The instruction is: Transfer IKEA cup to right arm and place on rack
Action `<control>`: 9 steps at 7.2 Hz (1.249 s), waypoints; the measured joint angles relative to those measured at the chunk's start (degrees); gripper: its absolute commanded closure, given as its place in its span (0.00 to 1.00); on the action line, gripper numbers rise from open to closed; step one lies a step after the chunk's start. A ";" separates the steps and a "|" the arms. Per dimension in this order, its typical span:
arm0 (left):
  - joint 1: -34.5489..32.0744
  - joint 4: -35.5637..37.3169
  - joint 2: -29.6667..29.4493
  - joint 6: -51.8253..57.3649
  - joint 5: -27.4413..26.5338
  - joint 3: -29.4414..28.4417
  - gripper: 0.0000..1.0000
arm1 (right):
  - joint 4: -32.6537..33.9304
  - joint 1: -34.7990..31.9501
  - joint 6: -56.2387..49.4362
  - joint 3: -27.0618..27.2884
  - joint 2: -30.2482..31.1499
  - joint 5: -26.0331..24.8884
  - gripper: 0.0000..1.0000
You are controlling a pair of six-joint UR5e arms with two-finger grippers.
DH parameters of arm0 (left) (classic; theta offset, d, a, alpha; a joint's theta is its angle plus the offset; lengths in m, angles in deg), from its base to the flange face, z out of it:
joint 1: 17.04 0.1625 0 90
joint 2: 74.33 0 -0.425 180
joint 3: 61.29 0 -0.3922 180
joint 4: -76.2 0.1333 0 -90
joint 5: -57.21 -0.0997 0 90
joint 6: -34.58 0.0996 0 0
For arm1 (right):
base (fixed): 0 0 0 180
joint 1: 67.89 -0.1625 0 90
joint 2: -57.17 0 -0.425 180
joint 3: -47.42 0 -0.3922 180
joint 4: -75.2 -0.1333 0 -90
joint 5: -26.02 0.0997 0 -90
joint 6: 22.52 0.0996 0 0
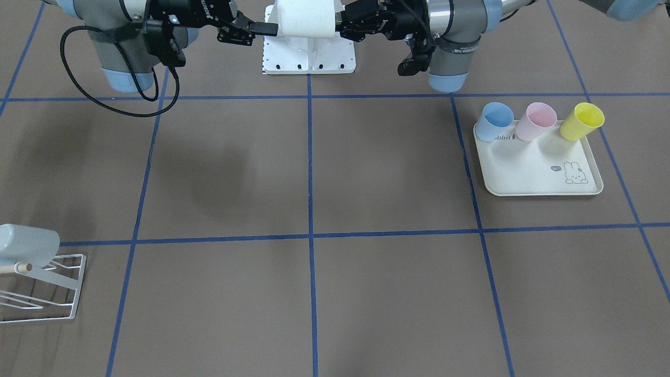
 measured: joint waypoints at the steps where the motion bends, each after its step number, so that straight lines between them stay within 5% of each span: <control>1: 0.01 0.19 -0.31 0.10 0.01 -0.02 1.00 | 0.27 0.32 -0.06 0.02 -0.13 -0.26 0.06; 6: 0.49 0.31 -0.82 0.18 0.09 -0.07 1.00 | 0.50 0.96 -0.15 -0.18 -0.39 -0.38 0.08; 8: 0.67 0.28 -1.11 0.17 0.10 -0.09 1.00 | 0.50 1.22 -0.17 -0.24 -0.42 -0.43 0.16; 9: 0.69 0.28 -1.19 0.21 0.10 -0.11 1.00 | 0.50 1.31 -0.21 -0.25 -0.44 -0.43 0.29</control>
